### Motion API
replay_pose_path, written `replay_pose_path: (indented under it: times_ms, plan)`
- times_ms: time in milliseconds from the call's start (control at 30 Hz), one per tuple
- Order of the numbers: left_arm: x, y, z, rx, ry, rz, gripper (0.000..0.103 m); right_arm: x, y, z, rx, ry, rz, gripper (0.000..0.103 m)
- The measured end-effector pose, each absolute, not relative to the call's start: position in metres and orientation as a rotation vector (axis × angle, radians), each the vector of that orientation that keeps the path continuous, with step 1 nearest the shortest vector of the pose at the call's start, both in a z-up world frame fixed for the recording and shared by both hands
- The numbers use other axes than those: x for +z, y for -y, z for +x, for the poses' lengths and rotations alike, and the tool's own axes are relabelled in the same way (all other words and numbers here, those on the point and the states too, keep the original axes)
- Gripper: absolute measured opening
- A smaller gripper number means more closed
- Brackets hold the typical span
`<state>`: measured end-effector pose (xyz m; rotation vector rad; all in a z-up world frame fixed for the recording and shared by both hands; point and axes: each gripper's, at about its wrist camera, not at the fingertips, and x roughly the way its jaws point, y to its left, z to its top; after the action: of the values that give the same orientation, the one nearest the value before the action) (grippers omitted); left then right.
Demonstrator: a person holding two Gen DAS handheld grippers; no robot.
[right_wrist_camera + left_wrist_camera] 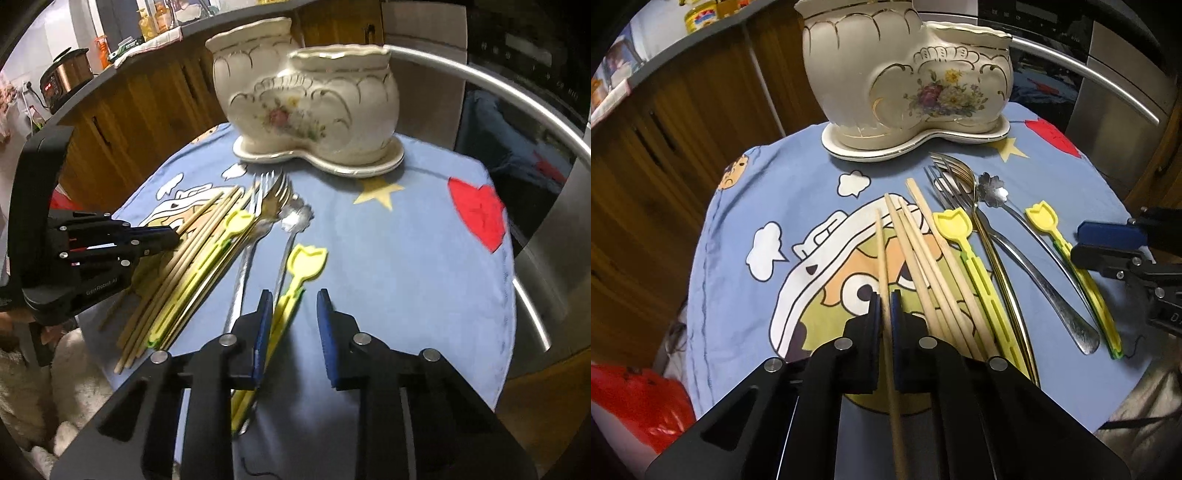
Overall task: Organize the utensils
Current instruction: 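Lift the chopstick with the left tool while the right tool lifts the yellow spoon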
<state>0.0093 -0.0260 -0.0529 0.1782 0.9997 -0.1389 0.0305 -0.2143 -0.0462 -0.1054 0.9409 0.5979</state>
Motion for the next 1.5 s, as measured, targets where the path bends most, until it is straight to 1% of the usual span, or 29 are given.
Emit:
replay_pose_path:
  times_ms: [133,300,500,567,667,767,967,1133,1233,1367,1500]
  plan:
    - [-0.053,0.029,0.012,-0.132,-0.986,0.186,0.006,-0.053,0.208,0.033,0.596,-0.972,-0.111,0.021]
    - [-0.053,0.029,0.013,-0.131,-0.965,0.189,0.005,-0.053,0.210,0.037,0.589,-0.962,-0.085,0.011]
    - [-0.051,0.015,0.007,-0.138,-0.924,0.123,0.005,-0.039,0.222,0.038,0.596,-0.902,-0.050,0.010]
    - [-0.045,0.010,0.002,-0.149,-0.878,0.102,0.005,-0.033,0.226,0.039,0.609,-0.870,-0.022,0.010]
    - [-0.031,0.004,-0.008,-0.161,-0.792,0.078,0.005,-0.018,0.231,0.040,0.604,-0.763,-0.002,0.010]
    - [-0.012,-0.004,-0.018,-0.180,-0.673,0.036,0.005,-0.003,0.236,0.043,0.598,-0.674,0.028,0.010]
    - [0.036,-0.017,-0.021,-0.201,-0.491,-0.041,0.005,0.033,0.240,0.061,0.596,-0.505,0.080,0.010]
    - [0.082,-0.019,0.015,-0.226,-0.374,-0.107,0.005,0.062,0.239,0.108,0.606,-0.400,0.177,0.010]
    - [0.106,-0.015,0.048,-0.225,-0.309,-0.143,0.005,0.071,0.238,0.136,0.613,-0.373,0.243,0.010]
    - [0.129,-0.006,0.084,-0.220,-0.239,-0.172,0.005,0.068,0.237,0.168,0.632,-0.359,0.321,0.010]
    - [0.134,0.003,0.121,-0.168,-0.200,-0.166,0.005,0.059,0.234,0.187,0.618,-0.352,0.342,0.010]
